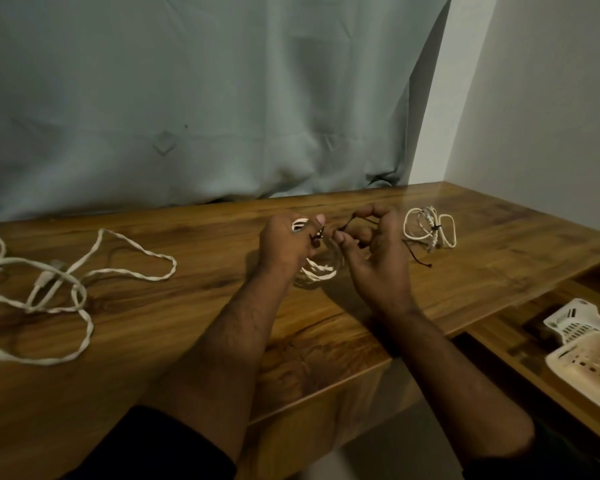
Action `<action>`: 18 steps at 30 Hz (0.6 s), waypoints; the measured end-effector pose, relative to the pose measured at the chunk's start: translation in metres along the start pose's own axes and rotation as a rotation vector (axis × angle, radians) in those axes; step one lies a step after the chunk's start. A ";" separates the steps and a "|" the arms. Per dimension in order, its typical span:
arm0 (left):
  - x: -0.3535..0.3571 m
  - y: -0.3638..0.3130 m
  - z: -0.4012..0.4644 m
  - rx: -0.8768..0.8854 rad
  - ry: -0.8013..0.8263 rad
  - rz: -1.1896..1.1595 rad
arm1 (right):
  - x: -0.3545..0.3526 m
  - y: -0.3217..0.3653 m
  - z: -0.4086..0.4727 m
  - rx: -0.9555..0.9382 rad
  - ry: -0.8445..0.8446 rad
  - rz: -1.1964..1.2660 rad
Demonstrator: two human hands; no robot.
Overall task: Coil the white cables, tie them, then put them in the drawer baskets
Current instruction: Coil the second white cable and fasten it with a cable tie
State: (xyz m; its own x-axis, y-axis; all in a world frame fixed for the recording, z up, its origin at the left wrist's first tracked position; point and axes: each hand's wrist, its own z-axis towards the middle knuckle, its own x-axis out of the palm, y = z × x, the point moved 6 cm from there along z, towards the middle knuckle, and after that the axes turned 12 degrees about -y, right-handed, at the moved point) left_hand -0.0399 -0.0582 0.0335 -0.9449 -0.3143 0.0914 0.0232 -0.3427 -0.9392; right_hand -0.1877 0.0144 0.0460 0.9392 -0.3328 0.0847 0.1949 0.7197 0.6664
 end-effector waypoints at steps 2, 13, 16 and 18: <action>-0.002 0.003 -0.001 -0.057 0.015 -0.089 | 0.008 -0.002 -0.004 0.004 0.101 -0.059; 0.000 0.003 -0.005 -0.195 0.161 -0.279 | 0.010 -0.001 -0.003 -0.211 0.192 -0.224; 0.002 0.003 -0.007 -0.208 0.191 -0.273 | 0.008 -0.008 -0.001 -0.090 0.179 -0.095; 0.004 0.003 -0.008 -0.183 0.204 -0.258 | 0.007 -0.009 -0.001 -0.033 0.154 -0.039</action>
State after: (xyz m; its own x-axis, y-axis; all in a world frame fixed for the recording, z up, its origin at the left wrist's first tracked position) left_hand -0.0457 -0.0534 0.0287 -0.9581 -0.0495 0.2822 -0.2653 -0.2177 -0.9392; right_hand -0.1826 0.0065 0.0403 0.9625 -0.2653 -0.0567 0.2386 0.7285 0.6422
